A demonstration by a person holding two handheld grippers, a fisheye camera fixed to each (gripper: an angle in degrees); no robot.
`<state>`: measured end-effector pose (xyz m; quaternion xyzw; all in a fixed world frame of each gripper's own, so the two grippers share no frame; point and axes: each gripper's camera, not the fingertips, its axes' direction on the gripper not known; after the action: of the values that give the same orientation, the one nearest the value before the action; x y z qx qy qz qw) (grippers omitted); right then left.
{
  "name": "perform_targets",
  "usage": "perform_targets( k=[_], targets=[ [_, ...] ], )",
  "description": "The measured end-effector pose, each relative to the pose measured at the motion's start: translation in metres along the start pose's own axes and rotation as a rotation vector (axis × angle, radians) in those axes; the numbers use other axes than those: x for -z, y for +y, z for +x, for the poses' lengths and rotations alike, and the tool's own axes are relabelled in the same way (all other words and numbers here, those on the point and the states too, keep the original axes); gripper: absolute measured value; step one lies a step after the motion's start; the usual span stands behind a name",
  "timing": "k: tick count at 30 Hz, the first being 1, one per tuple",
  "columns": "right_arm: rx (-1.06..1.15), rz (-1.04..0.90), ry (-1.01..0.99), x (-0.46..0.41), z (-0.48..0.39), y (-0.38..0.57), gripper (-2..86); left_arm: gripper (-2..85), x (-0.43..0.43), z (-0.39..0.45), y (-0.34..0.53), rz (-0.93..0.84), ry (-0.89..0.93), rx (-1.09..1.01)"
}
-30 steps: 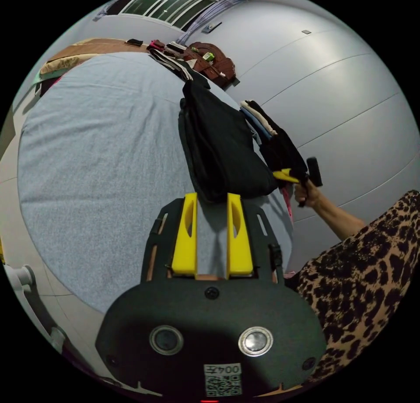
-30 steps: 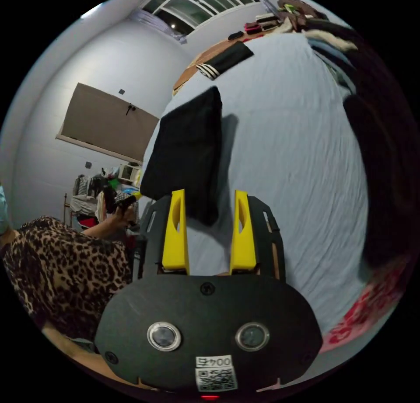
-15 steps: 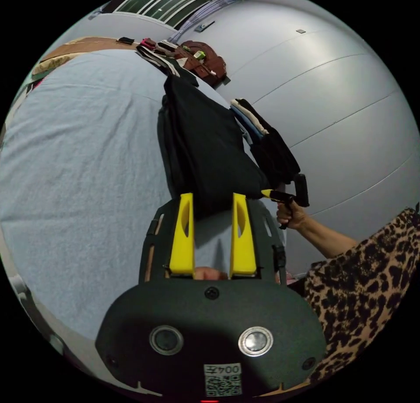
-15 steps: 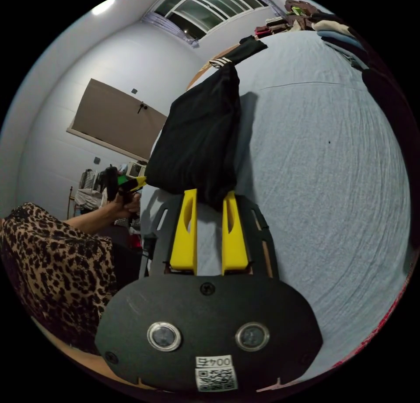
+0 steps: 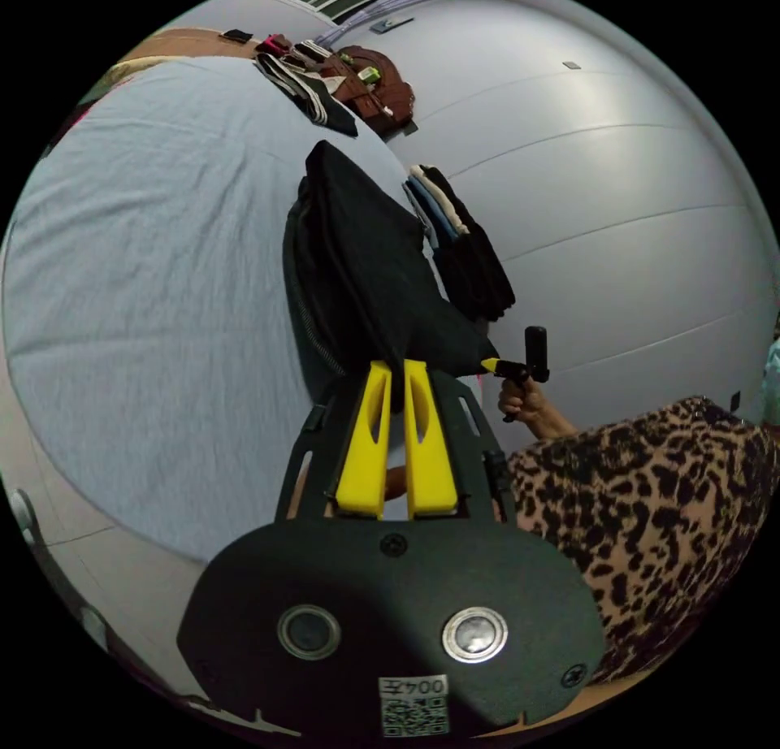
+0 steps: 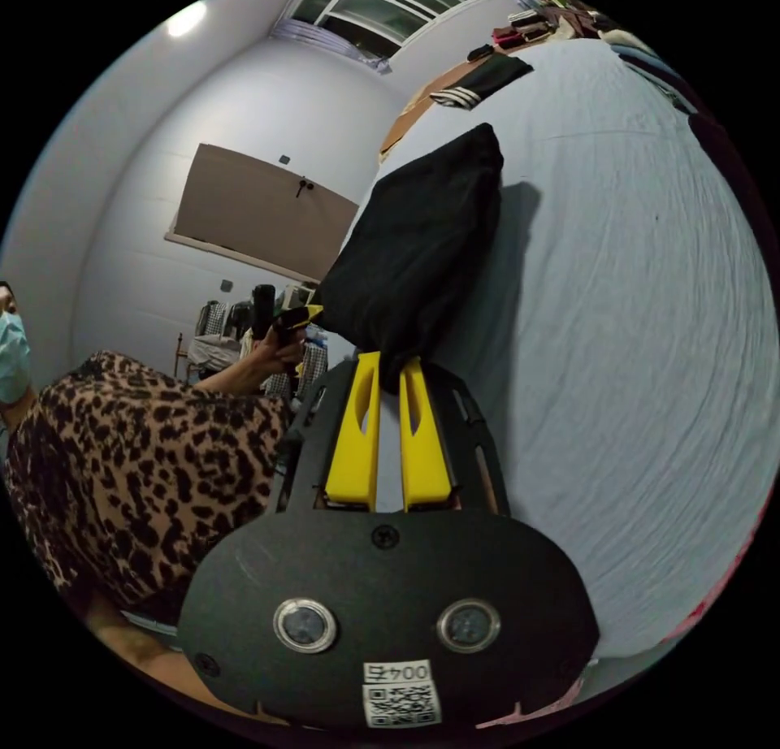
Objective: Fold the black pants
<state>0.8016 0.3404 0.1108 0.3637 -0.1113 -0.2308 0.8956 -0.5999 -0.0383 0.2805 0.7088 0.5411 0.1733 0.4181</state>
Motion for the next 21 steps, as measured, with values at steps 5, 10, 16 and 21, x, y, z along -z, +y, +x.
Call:
perform_targets(
  k=[5,10,16,21],
  targets=[
    [-0.11,-0.036,0.066,-0.059,0.01,0.072,4.9,3.3,-0.038,-0.014,0.057,-0.014,-0.068,0.088],
    [-0.116,-0.075,0.137,-0.081,0.0,0.083,5.5,4.5,-0.043,-0.01,0.062,-0.046,-0.126,0.1],
    [-0.006,-0.044,0.433,-0.059,-0.09,0.084,5.7,6.7,0.005,0.036,0.07,0.108,-0.288,0.021],
    [0.144,-0.014,0.469,-0.114,-0.162,0.032,8.6,11.2,-0.058,0.096,0.022,0.108,-0.279,-0.214]
  ],
)
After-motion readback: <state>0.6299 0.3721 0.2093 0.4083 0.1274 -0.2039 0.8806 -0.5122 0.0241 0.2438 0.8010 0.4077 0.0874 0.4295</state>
